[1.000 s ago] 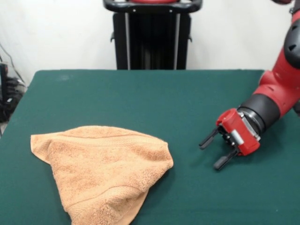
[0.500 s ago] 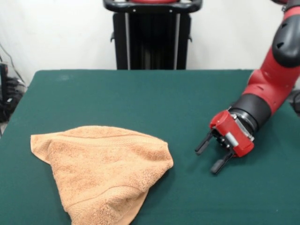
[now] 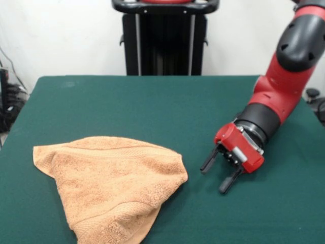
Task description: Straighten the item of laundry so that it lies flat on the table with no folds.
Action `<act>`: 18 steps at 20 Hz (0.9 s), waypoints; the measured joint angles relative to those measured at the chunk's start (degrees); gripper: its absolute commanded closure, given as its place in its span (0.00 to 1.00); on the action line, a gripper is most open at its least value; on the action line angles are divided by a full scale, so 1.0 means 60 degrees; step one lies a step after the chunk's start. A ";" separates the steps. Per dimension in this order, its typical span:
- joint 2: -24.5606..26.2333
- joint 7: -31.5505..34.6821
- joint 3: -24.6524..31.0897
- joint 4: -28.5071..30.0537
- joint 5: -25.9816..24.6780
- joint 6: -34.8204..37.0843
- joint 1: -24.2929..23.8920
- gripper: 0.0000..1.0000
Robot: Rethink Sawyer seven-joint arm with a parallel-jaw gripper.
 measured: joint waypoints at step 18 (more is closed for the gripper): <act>0.0758 0.0000 -0.0807 0.0091 -0.0048 0.1673 -0.0131 0.00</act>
